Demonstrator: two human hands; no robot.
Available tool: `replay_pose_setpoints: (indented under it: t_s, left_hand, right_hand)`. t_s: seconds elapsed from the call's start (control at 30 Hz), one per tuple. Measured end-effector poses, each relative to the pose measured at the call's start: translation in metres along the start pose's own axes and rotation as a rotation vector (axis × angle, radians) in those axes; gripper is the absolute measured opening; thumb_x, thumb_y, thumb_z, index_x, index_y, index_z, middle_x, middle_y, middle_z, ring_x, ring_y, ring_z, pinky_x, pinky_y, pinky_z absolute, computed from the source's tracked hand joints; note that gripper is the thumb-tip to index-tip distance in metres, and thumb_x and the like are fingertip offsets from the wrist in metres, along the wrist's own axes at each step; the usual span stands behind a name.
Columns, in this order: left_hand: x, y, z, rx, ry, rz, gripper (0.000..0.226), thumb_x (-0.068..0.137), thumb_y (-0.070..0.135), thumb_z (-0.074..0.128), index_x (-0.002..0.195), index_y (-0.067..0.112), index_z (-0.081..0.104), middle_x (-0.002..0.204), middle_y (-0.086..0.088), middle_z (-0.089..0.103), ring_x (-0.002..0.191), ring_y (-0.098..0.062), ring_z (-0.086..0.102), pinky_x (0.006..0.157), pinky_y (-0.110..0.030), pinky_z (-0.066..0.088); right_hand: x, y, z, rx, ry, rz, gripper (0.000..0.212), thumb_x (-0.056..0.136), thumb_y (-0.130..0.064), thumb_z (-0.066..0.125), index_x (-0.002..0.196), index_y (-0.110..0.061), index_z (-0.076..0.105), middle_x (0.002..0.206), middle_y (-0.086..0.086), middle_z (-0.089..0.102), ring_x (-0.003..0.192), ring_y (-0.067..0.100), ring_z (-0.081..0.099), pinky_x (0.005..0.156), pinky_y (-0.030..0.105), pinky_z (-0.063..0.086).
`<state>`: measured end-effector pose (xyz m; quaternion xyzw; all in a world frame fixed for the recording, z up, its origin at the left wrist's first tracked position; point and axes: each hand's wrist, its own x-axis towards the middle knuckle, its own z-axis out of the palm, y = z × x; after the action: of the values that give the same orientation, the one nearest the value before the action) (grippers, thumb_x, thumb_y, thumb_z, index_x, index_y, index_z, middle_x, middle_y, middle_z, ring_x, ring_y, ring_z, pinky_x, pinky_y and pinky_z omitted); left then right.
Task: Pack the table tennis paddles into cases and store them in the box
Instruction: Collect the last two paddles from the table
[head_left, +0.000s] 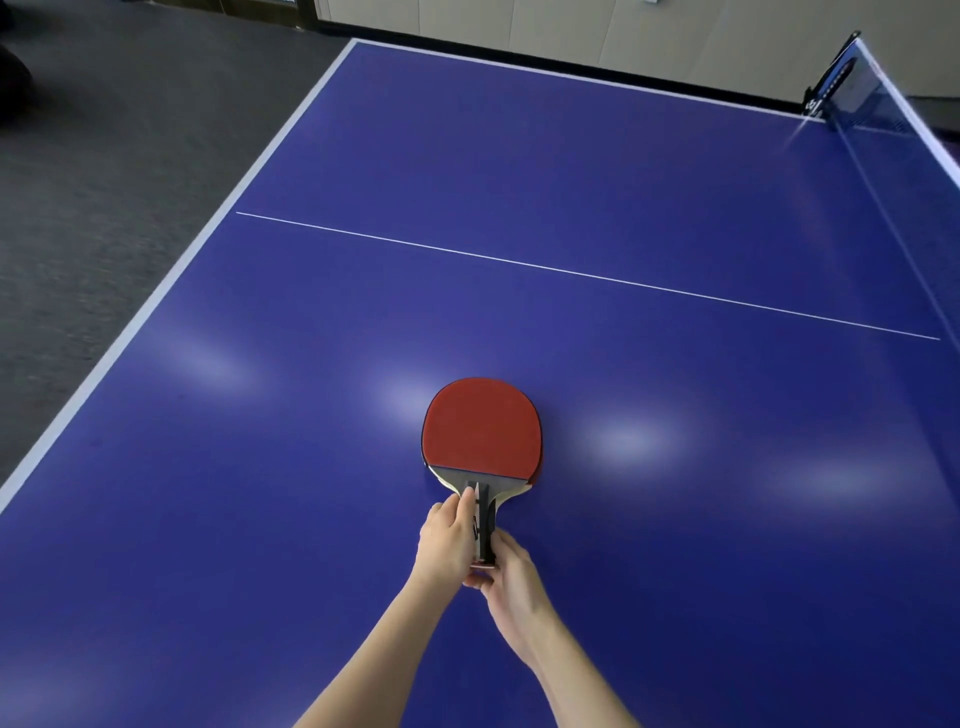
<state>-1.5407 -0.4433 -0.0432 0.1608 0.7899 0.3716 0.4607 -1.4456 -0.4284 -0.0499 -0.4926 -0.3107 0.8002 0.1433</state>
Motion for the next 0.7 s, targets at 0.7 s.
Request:
replay_pose_setpoints:
  t_s: [0.7]
  left_hand:
    - [0.007,-0.007,0.001,0.098,-0.034,-0.185,0.052,0.095,0.056,0.034,0.098,0.008,0.053,0.092,-0.004,0.059,0.072,-0.020,0.056,0.057,-0.026,0.043]
  right_hand:
    - [0.012,-0.016,-0.019,-0.468,0.168,-0.034,0.015,0.091,-0.016,0.051,0.094,-0.020,0.065,0.087,0.008,0.073,0.076,0.019,0.066,0.062,0.030,0.055]
